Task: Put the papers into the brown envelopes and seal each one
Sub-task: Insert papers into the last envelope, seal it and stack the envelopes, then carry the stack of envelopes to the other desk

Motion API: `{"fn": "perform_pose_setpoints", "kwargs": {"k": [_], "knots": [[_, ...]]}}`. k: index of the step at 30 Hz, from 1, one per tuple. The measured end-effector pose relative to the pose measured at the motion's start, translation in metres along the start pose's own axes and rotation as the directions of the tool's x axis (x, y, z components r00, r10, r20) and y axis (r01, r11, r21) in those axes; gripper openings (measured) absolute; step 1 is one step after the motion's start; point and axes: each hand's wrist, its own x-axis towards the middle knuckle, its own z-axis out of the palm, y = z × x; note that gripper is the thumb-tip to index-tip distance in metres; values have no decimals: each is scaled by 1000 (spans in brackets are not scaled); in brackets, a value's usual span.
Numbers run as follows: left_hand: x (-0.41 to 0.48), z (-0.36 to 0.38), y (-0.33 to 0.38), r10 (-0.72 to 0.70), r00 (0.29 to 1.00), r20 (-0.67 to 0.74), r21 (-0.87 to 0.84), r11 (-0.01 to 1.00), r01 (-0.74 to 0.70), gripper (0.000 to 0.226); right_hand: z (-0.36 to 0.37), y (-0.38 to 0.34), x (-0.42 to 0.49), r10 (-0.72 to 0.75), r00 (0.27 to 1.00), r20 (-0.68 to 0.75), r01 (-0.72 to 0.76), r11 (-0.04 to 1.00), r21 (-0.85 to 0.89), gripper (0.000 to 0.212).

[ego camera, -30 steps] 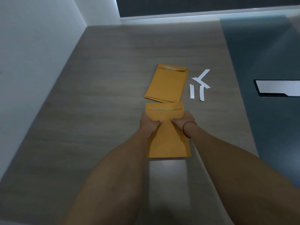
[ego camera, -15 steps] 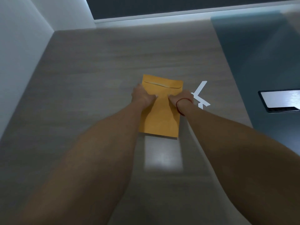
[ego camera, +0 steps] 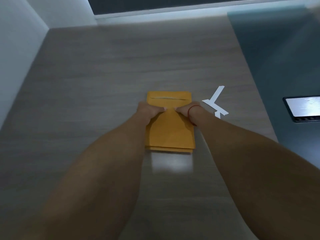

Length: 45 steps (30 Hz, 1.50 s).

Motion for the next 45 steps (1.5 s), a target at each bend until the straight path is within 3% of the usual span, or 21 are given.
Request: {"fn": "perform_pose_setpoints", "kwargs": {"k": [4,8,12,19,26,30,33,39,45], "knots": [[-32,-8,-28,66,997,38,-19,998,-65,86,2,21,-33,-66,996,53,65,998,23,57],[-78,-28,-33,254,963,-86,-54,964,-259,75,-7,24,-77,-249,968,-20,249,958,142,61],[-123,-48,-36,405,879,-254,-50,902,-430,72,-17,18,-120,-401,910,-102,414,886,209,62],[-165,-53,-68,493,804,-333,-33,846,-532,69,-15,39,-156,-450,872,-191,489,812,319,71],[-181,-28,-100,502,809,-306,132,864,-487,56,3,78,-161,-411,882,-230,464,842,276,61],[-184,-36,-97,521,810,-270,190,853,-486,62,1,77,-161,-400,889,-221,442,876,191,59],[-185,-41,-90,536,793,-290,183,844,-504,62,-4,72,-160,-408,879,-247,458,867,196,59],[-189,-23,-106,491,847,-203,145,871,-470,48,-7,93,-162,-369,903,-219,397,912,103,61],[-236,-62,-92,472,819,-326,136,881,-454,53,-22,66,-213,-440,891,-114,454,878,155,67]]}}
